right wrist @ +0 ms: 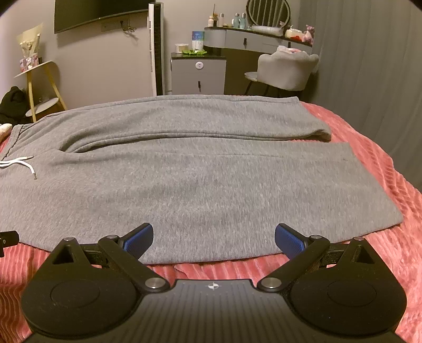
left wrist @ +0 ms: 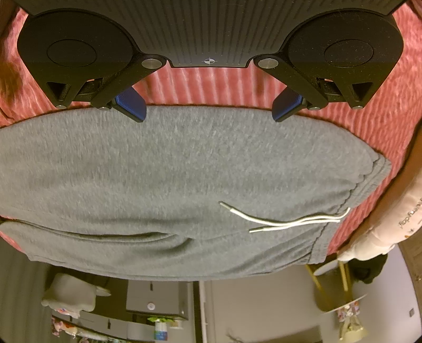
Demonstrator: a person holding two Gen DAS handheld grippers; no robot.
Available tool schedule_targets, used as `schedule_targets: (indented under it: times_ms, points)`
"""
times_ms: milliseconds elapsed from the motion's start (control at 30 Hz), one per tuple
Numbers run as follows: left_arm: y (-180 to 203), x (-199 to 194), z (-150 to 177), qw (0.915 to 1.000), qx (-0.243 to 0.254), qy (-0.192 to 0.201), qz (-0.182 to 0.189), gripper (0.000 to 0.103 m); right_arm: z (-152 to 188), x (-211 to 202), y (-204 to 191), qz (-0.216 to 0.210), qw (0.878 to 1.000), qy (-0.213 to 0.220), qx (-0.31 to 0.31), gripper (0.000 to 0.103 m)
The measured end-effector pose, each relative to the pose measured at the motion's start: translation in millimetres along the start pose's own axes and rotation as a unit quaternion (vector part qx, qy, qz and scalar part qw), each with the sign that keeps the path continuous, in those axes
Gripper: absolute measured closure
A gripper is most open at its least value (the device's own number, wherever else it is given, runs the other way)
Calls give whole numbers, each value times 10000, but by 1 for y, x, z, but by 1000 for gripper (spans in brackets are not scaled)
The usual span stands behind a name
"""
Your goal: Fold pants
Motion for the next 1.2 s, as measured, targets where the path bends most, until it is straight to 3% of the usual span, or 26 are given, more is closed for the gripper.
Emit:
schedule_targets:
  times_ms: [1200]
  points:
    - [1, 1, 1, 10000, -8, -39, 25, 0, 1, 5, 6, -100, 9996, -172, 214, 4]
Point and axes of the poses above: each gripper's, at about its wrist camera, not at the fingertips, and x roughly the way its jaws point, y to its right, z to its underside, the point moved 3 cm from there along x, roughly the way its jaws point, and after that the axes turned 1 degree about -y, right-handed, at the moved point
